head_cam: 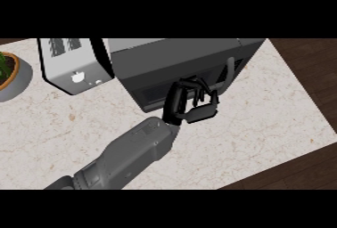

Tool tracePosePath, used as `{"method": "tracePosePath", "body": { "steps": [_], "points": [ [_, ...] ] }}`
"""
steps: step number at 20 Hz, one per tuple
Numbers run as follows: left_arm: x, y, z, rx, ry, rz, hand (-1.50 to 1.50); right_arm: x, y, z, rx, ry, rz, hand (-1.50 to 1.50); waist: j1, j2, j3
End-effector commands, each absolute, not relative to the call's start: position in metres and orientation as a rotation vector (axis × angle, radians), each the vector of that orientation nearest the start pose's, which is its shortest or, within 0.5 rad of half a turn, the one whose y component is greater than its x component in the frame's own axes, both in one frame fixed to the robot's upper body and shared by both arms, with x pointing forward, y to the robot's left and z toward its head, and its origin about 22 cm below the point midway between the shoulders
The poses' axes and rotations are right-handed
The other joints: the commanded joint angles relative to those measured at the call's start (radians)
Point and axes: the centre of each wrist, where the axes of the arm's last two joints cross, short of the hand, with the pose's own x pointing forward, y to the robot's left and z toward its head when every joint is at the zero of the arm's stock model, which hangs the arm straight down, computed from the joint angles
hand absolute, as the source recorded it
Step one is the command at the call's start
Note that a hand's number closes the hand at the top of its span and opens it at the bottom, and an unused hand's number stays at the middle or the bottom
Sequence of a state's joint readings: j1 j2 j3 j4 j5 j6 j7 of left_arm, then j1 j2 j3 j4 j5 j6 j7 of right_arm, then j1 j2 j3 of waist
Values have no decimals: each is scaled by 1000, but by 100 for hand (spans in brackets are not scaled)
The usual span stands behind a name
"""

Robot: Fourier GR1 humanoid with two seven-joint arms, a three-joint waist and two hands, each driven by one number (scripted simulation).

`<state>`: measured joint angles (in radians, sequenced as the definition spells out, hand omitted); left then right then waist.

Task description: Pick up the milk, place it into the microwave and close the microwave

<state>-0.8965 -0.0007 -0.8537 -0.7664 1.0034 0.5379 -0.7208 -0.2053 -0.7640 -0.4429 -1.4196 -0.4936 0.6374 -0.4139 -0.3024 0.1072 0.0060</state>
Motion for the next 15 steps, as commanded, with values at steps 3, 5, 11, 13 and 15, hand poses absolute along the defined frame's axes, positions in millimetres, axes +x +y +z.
{"method": "tracePosePath", "body": {
  "steps": [3,5,11,13,15],
  "points": [
    [363,10,44,-309,-1904,-33,150,259,-474,187,105,-2217,442,-150,3,8,-2],
    [362,9,42,-316,-1897,-43,150,261,-475,193,98,-2227,444,-150,4,10,-2],
    [361,7,42,-317,-1911,-54,150,266,-478,198,114,-2237,426,-150,10,13,-1],
    [361,6,44,-322,-1914,-46,150,266,-480,200,115,-2230,436,-150,6,13,0],
    [361,8,41,-314,-1905,-47,150,266,-482,204,115,-2226,439,-150,8,10,-1]
  ]
}}
